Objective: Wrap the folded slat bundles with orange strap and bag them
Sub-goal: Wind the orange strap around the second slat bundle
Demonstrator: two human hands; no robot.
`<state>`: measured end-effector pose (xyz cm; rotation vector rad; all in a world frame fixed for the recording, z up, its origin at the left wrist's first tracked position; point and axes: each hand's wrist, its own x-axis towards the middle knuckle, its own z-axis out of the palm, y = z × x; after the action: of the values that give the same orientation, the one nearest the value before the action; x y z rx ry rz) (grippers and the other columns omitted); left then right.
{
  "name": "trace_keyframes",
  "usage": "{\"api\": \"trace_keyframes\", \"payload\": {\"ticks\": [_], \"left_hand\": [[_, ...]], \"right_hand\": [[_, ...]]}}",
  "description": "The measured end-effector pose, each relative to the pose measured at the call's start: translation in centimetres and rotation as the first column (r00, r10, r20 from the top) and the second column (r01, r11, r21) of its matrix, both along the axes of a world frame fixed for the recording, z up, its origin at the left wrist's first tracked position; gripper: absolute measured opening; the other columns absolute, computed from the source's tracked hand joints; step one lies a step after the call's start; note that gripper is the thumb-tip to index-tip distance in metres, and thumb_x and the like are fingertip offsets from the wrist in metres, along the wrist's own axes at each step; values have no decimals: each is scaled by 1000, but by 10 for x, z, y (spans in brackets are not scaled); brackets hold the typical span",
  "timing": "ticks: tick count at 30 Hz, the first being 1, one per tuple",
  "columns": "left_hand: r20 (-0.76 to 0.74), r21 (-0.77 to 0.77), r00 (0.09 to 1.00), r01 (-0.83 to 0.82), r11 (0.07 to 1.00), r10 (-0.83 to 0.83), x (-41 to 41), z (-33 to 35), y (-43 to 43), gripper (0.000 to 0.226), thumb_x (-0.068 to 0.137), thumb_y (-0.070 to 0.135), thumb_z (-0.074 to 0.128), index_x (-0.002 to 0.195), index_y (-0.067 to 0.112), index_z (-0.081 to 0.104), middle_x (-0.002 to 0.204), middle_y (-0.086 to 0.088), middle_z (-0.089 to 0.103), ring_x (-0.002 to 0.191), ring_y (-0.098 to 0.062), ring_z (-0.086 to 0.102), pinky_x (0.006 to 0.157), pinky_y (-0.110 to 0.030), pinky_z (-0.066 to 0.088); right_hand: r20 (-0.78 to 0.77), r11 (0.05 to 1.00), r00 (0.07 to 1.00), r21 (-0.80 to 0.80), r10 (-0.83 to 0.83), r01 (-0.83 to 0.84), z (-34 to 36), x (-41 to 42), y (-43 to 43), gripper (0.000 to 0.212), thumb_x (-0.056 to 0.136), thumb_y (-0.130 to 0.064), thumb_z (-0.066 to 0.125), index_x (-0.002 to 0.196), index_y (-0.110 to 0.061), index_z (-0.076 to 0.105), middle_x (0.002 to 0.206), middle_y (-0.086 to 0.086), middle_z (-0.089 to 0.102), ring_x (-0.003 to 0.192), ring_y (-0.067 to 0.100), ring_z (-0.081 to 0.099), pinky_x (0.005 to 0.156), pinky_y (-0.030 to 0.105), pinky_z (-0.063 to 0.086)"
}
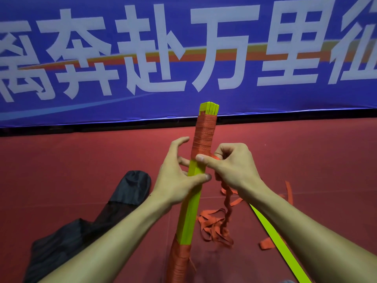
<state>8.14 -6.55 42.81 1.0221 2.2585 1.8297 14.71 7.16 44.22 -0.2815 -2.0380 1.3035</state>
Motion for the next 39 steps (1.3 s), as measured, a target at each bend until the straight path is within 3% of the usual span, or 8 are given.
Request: {"api": "trace_keyframes", "payload": {"ticks": [4, 9, 12, 15, 20, 27, 34, 39], "left_hand": [[-46, -33, 999, -13, 999, 12, -6, -2, -2, 81, 56, 33, 86, 122, 59, 48, 84, 14, 71, 79, -18, 73, 76, -48, 61], [-11, 22, 992, 123, 992, -122, -6, 4, -7, 79, 67, 12, 90, 131, 39, 52, 109, 9, 73, 106, -19, 67, 81, -41, 62], [107, 87, 963, 240, 967, -249, -6, 4, -10, 82, 74, -13, 79, 131, 38, 50, 103, 2, 72, 93, -15, 70, 71, -29, 59], [174, 125, 922, 327, 937, -345, -7, 4, -11, 85, 76, -25, 68, 132, 35, 47, 91, 5, 72, 78, -11, 70, 65, -31, 57], [111, 128, 953, 268, 955, -283, -7, 5, -12, 98, 72, -17, 77, 145, 33, 37, 115, -9, 66, 96, -15, 71, 74, -32, 58], [76, 118, 965, 240, 964, -250, -13, -1, -11, 96, 66, -4, 88, 141, 37, 43, 117, 0, 70, 112, -23, 66, 78, -35, 59], [80, 119, 973, 206, 971, -217, -13, -2, -9, 85, 57, 9, 89, 129, 32, 52, 112, -3, 71, 99, -22, 70, 74, -38, 61], [210, 137, 912, 328, 935, -351, -18, 5, -18, 83, 75, -13, 74, 129, 45, 48, 111, -4, 71, 84, -19, 69, 71, -34, 59]], "right_hand": [[-1, 994, 997, -69, 81, -81, 1, 3, -4, 45, 70, -32, 86, 57, -14, 47, 45, 6, 56, 42, 21, 54, 43, 31, 42], [-28, 998, 998, 43, 57, -55, 5, 4, -7, 45, 69, -35, 86, 56, -17, 47, 43, -1, 54, 44, 19, 56, 48, 41, 50], [-34, 997, 997, 41, 64, -63, 7, 4, -6, 41, 73, -34, 83, 59, -14, 50, 44, 0, 54, 44, 20, 57, 50, 43, 51], [-33, 996, 996, 33, 79, -78, 6, 4, -4, 40, 75, -32, 82, 60, -12, 51, 45, -1, 53, 44, 21, 58, 50, 43, 51], [-14, 994, 994, 33, 106, -105, 7, 6, -3, 39, 78, -31, 81, 60, -14, 50, 42, -4, 50, 45, 20, 57, 52, 38, 49], [14, 992, 992, 19, 125, -125, 8, 6, -1, 41, 79, -28, 80, 59, -15, 47, 43, -5, 48, 45, 17, 54, 54, 38, 49], [20, 995, 995, 29, 96, -97, 7, 4, 0, 39, 79, -25, 80, 59, -15, 48, 42, -3, 49, 44, 18, 56, 55, 44, 52], [25, 993, 993, -32, 115, -114, 7, 6, 3, 32, 85, -18, 74, 64, -12, 50, 44, -4, 49, 42, 18, 55, 56, 48, 55]]}}
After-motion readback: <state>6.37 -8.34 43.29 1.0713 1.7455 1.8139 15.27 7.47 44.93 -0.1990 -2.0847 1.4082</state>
